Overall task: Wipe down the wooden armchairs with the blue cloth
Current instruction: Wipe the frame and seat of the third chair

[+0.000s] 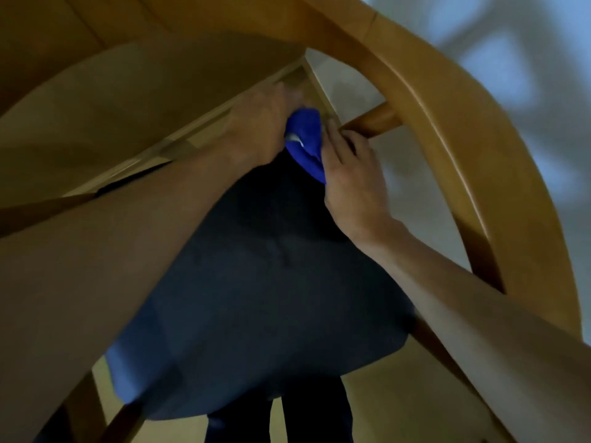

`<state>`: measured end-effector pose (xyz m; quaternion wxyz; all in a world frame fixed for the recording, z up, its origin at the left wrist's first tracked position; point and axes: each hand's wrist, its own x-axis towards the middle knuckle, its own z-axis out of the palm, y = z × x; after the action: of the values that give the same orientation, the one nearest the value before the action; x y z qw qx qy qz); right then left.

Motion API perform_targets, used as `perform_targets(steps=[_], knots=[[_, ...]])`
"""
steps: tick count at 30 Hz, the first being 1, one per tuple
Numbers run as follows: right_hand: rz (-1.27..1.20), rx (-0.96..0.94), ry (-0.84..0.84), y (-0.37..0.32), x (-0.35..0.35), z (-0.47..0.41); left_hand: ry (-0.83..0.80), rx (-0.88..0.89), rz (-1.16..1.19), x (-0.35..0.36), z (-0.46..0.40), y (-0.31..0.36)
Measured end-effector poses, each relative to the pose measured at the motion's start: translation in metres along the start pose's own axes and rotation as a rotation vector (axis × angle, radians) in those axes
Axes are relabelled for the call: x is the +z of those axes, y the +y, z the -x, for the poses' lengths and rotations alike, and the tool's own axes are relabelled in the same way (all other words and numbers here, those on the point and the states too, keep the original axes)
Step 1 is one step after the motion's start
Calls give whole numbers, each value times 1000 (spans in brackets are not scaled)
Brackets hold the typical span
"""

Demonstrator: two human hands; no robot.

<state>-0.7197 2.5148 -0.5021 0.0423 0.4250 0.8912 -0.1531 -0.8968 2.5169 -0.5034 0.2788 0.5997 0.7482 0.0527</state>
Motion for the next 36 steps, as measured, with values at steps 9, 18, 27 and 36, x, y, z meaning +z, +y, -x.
perform_targets(steps=[9,18,27,36], knots=[[-376,-16,-180,-17,16,83,21,-4,-49,36,141,0],[-486,-78,62,-2,-12,-5,139,-11,109,-16,66,-21],[-297,-108,-165,-19,17,-1,27,-161,78,15,99,-28],[-449,-192,-380,-13,-17,25,-107,-57,87,4,163,-24]])
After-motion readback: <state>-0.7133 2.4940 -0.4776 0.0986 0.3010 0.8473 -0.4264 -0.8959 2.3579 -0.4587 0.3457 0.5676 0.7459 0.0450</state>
